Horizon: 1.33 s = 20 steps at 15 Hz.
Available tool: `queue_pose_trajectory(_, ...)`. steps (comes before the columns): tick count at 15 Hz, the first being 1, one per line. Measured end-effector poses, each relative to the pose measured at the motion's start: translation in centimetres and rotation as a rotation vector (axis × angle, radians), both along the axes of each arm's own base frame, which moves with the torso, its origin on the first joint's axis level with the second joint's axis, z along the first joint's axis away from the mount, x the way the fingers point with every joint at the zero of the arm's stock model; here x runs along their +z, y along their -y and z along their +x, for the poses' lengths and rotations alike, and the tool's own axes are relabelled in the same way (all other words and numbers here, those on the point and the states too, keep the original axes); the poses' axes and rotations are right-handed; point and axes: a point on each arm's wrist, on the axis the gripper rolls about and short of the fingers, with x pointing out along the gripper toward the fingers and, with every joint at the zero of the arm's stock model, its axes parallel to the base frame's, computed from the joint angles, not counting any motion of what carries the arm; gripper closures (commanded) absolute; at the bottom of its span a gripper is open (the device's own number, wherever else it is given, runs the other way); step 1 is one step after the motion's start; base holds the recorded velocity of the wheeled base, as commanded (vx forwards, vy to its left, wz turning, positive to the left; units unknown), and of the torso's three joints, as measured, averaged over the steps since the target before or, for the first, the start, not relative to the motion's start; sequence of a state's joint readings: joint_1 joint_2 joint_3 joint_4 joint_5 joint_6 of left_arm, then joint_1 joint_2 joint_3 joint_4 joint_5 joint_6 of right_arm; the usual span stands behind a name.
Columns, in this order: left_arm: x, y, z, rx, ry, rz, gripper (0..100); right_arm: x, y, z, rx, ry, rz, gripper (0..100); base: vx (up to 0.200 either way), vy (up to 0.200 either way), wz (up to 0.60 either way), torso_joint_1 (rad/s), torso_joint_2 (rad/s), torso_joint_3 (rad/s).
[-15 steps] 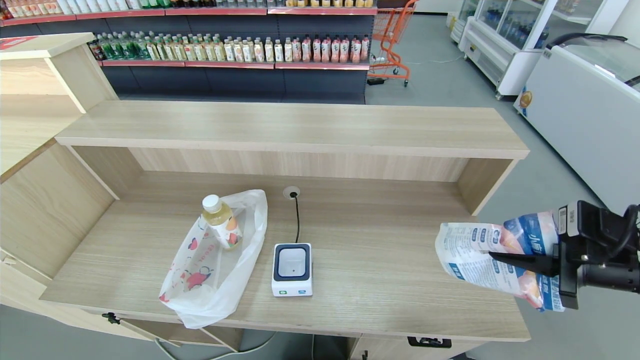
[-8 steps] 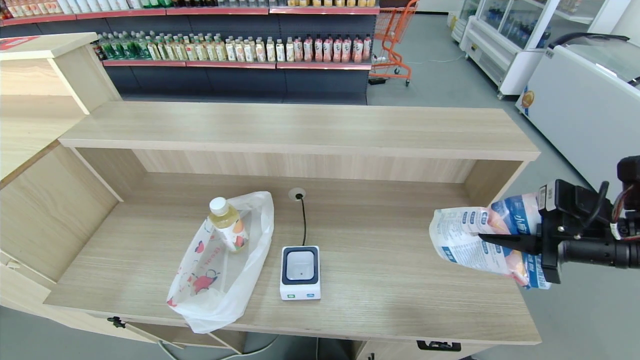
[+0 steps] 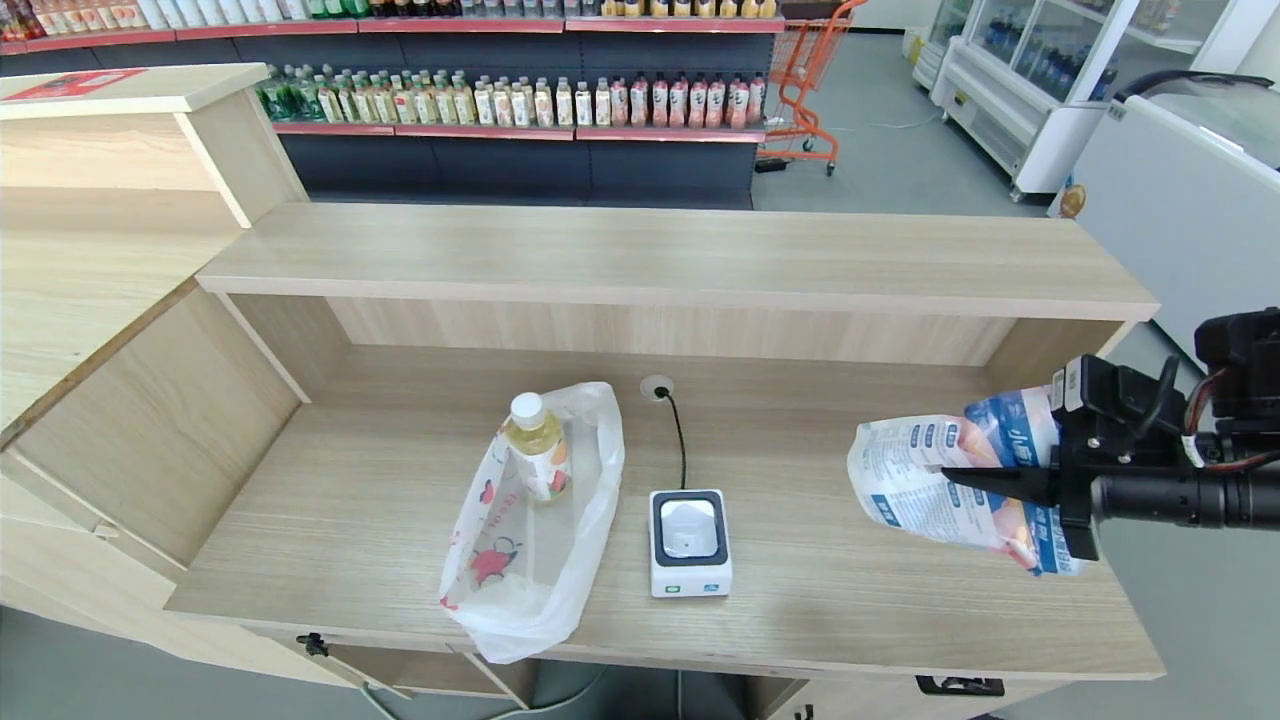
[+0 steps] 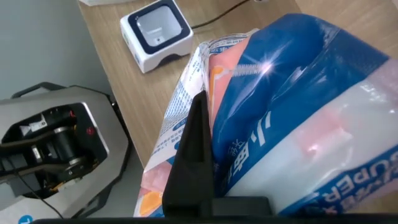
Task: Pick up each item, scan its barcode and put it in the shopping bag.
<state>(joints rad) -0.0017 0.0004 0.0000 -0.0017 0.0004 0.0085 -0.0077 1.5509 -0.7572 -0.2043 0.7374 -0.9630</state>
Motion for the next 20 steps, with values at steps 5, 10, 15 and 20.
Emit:
queue_pose_trajectory(5,0.0,0.0,0.0,0.0,0.0,0.003,0,-0.6,0.0,0.4,0.002,-0.015,-0.005,100,0.0,0.2,0.0,0.002,0.0,0.002)
queue_pose_trajectory(10,0.0,0.0,0.0,0.0,0.0,0.005,0,-1.4,0.5,1.2,0.014,0.007,-0.051,100,0.0,0.2,0.0,0.001,0.01,0.002)
queue_pose_trajectory(15,0.0,0.0,0.0,-0.001,0.0,0.0,0,-1.9,1.7,3.1,0.037,0.137,-0.151,100,0.0,0.04,0.0,0.0,0.0,0.001)
queue_pose_trajectory(20,0.0,0.0,0.0,-0.001,0.0,-0.001,0,-3.4,2.2,4.0,0.112,0.213,-0.208,100,0.0,0.0,0.0,0.0,0.0,0.0)
